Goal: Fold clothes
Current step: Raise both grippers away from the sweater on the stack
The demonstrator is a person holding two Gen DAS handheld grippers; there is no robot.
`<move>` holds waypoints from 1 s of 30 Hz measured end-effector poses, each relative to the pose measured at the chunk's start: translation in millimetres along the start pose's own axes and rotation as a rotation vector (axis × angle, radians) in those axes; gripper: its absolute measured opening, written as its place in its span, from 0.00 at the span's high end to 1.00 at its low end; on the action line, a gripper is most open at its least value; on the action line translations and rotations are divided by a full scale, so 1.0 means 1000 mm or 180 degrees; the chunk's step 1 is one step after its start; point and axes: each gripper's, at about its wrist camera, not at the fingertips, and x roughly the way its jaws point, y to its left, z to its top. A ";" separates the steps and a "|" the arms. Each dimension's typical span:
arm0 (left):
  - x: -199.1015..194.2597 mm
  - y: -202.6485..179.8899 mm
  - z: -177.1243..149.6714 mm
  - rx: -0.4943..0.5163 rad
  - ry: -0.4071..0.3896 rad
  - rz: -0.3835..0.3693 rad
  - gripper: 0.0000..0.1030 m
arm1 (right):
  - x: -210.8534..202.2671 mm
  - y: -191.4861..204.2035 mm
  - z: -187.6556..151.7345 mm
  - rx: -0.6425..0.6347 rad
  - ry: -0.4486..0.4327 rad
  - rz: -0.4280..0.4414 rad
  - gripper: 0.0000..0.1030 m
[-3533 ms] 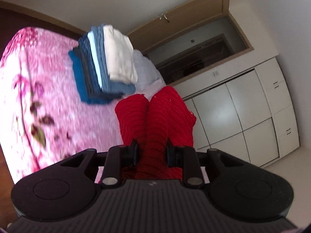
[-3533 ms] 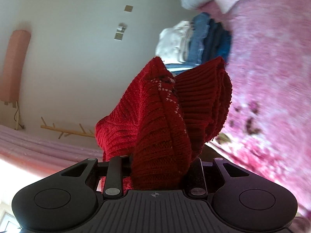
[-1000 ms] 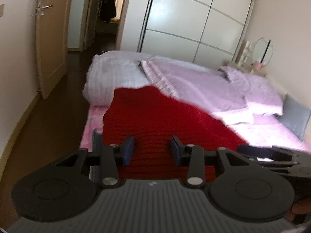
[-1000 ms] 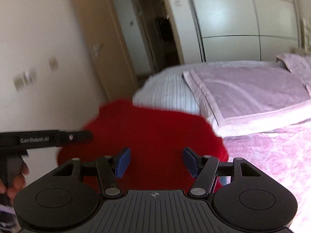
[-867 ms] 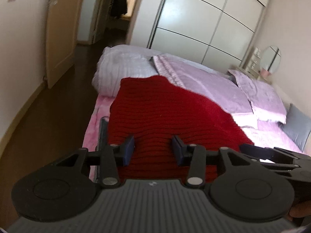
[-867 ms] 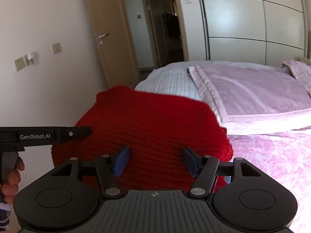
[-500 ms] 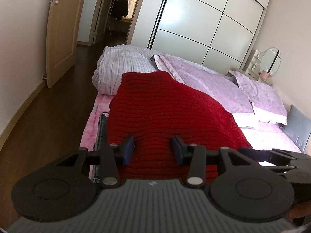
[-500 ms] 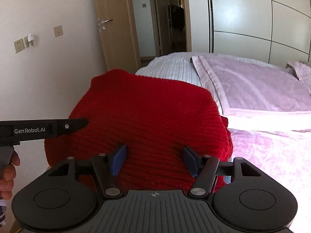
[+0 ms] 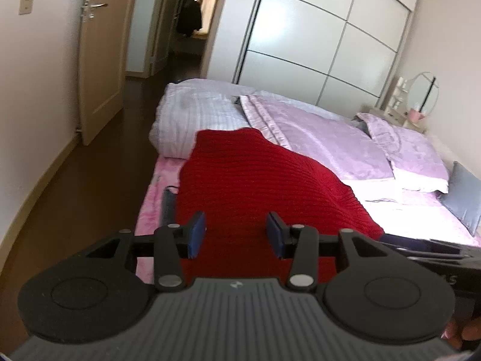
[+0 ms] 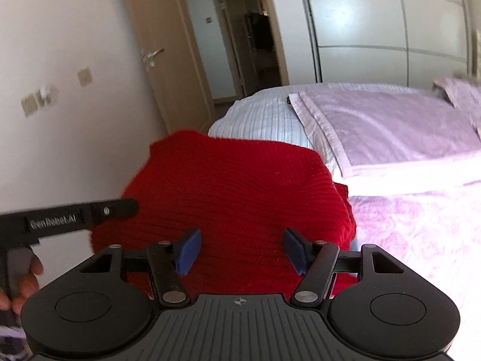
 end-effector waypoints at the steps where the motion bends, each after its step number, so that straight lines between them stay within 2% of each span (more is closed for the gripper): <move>1: -0.006 -0.001 0.002 -0.0004 0.0021 0.0044 0.60 | -0.006 0.000 0.001 0.0071 -0.0010 0.0012 0.38; 5: -0.039 -0.013 0.007 0.0040 0.0132 0.0307 0.52 | -0.035 0.006 0.000 0.0099 0.0032 -0.0100 0.38; 11: -0.092 -0.040 0.006 0.0087 0.0147 0.0451 0.37 | -0.077 0.026 -0.013 -0.0248 0.0258 -0.0303 0.38; 15: -0.119 -0.065 0.002 0.0141 0.0210 0.0570 0.36 | -0.107 0.034 -0.017 -0.0445 0.0259 -0.0433 0.38; 19: -0.143 -0.088 -0.009 0.0201 0.0234 0.0712 0.36 | -0.138 0.030 -0.025 -0.0346 0.0227 -0.0418 0.38; 25: -0.167 -0.119 -0.030 0.0233 0.0271 0.0792 0.36 | -0.178 0.022 -0.038 -0.0225 0.0264 -0.0413 0.38; 30: -0.180 -0.140 -0.051 0.0270 0.0317 0.0894 0.35 | -0.204 0.013 -0.046 -0.0122 0.0240 -0.0304 0.38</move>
